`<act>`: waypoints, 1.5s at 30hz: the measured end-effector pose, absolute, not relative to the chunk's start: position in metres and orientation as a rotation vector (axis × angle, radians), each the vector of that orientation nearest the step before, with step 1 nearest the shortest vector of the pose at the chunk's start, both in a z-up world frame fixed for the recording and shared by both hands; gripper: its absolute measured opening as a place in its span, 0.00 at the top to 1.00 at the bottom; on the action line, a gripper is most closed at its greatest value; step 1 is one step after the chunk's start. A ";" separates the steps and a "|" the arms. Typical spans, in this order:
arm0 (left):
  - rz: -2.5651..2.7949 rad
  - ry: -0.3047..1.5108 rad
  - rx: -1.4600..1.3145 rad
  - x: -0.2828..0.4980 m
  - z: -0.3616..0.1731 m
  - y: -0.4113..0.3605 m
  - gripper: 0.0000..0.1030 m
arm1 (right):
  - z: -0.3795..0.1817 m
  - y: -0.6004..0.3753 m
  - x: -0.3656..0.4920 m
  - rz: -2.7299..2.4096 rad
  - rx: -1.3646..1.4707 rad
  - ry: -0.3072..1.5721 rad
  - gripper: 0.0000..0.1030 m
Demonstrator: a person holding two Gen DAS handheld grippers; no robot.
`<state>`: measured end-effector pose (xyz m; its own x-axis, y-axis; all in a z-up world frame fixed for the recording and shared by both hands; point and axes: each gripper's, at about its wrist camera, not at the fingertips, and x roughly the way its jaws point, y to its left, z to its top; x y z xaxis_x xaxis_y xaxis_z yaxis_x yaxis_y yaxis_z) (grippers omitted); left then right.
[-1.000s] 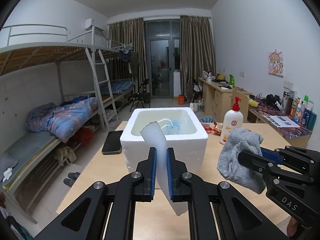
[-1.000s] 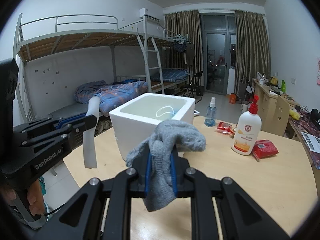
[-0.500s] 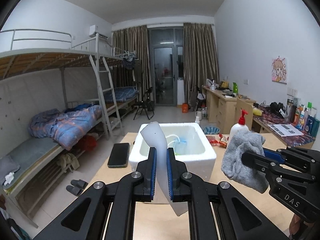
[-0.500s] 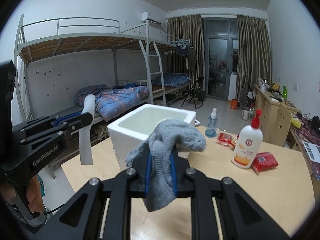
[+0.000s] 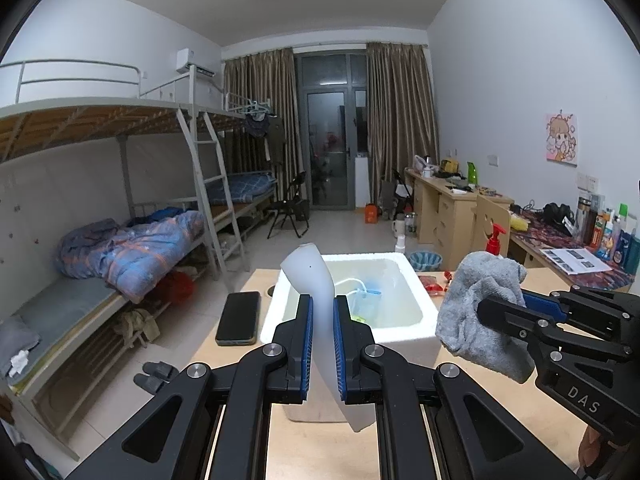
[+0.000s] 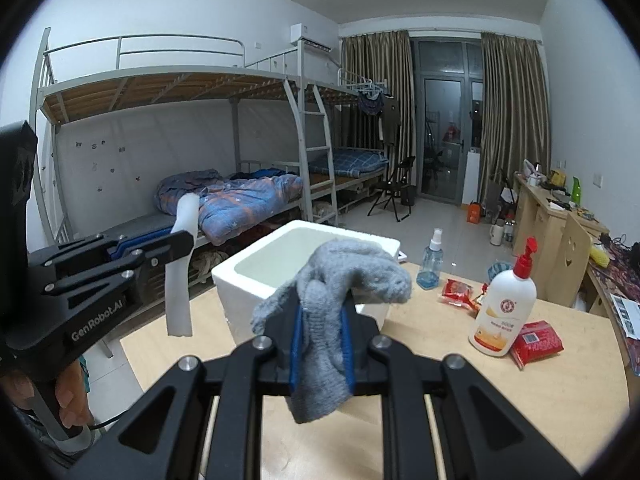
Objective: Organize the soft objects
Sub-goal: 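Lift and carry the foam tube and grey sock above the white foam box, then lower the foam tube into the foam box and open the left gripper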
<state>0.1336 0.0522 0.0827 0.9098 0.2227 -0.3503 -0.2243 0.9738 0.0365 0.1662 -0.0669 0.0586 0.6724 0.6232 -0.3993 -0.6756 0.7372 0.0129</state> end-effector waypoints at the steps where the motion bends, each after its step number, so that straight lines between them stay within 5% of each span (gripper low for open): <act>1: 0.227 0.361 -0.003 0.134 0.083 0.051 0.90 | 0.060 -0.066 0.168 0.735 -0.138 0.396 0.80; 45: 0.102 0.500 -0.076 0.268 0.063 0.099 0.90 | 0.050 -0.031 0.229 0.725 -0.107 0.455 0.80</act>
<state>0.2679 0.0985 0.0627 0.8728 0.0785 -0.4818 -0.1158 0.9921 -0.0483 0.2291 -0.0315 0.0502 0.6561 0.6151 -0.4372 -0.6611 0.7479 0.0603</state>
